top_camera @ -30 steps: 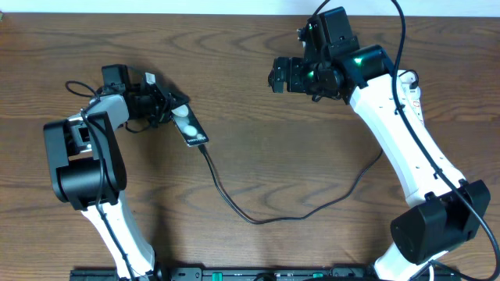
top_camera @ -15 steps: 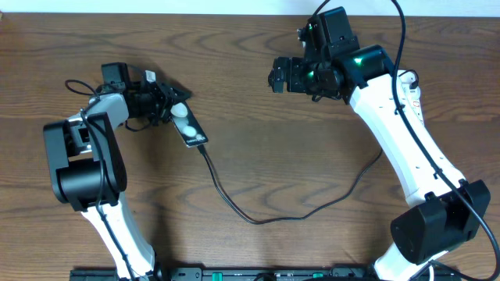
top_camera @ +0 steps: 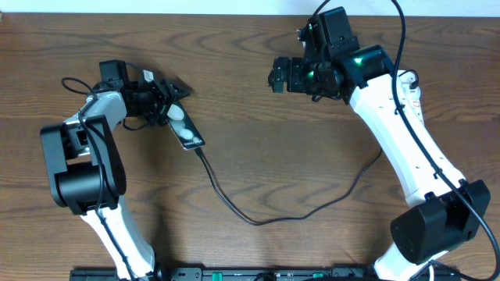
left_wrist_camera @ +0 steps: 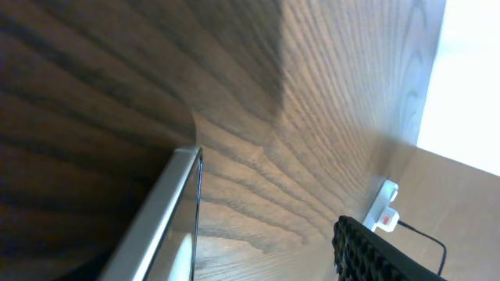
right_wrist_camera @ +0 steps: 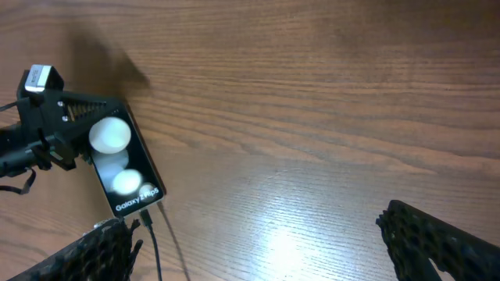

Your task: Plug charger to phone and switch on socket

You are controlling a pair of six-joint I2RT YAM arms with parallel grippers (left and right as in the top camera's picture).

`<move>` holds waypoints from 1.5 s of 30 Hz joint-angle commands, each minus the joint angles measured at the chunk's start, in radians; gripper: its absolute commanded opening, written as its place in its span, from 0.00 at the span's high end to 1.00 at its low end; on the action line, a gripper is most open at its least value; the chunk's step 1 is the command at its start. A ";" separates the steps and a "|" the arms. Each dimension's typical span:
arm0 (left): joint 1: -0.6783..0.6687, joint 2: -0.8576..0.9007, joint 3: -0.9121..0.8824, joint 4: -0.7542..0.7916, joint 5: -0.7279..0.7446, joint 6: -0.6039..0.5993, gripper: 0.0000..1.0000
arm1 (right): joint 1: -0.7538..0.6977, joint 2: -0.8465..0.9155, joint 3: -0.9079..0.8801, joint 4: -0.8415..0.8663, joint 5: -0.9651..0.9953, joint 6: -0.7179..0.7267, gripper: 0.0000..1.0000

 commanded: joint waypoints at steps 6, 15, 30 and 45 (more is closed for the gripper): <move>0.018 0.159 -0.107 -0.116 -0.468 -0.011 0.30 | 0.009 -0.029 0.019 0.002 0.010 0.001 0.01; 0.018 0.159 -0.107 -0.177 -0.532 -0.012 0.29 | 0.009 -0.029 0.019 0.002 0.010 0.001 0.01; 0.018 0.159 -0.107 -0.224 -0.539 -0.012 0.23 | 0.009 -0.029 0.019 0.002 0.010 0.001 0.01; 0.018 0.159 -0.107 -0.275 -0.599 -0.023 0.18 | 0.009 -0.029 0.019 0.002 0.010 0.001 0.01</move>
